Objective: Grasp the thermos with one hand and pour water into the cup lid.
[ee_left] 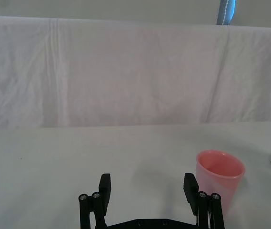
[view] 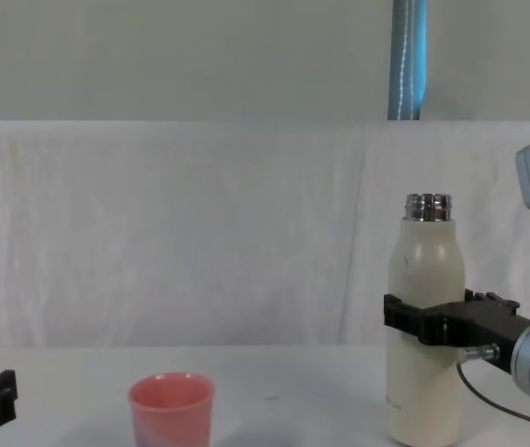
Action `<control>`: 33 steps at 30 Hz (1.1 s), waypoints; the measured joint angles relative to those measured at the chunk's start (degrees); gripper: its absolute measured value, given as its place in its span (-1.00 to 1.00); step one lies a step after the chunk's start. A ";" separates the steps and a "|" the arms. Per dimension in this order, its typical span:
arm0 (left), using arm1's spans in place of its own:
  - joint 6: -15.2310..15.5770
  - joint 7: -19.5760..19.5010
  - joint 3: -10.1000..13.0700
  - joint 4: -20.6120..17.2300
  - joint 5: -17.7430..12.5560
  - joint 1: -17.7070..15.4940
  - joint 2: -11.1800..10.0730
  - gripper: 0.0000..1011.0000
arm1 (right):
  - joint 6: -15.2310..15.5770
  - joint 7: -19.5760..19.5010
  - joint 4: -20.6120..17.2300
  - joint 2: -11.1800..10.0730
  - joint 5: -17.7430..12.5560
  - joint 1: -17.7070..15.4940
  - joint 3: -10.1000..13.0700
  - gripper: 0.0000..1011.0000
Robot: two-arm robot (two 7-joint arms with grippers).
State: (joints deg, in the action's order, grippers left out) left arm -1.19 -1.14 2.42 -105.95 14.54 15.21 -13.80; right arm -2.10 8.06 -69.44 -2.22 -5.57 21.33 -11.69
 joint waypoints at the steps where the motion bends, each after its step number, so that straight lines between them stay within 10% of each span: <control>1: 0.00 0.00 0.00 0.00 0.00 0.00 0.00 0.98 | 0.06 0.00 0.03 0.03 0.02 0.01 0.01 0.88; 33: 0.00 0.00 0.00 0.00 0.00 0.00 0.00 0.98 | 0.12 0.26 0.47 0.21 0.35 0.17 -0.06 0.98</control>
State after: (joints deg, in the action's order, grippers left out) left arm -1.19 -1.14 2.41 -105.95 14.54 15.21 -13.81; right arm -1.98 8.33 -68.97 -2.00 -5.22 21.49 -11.75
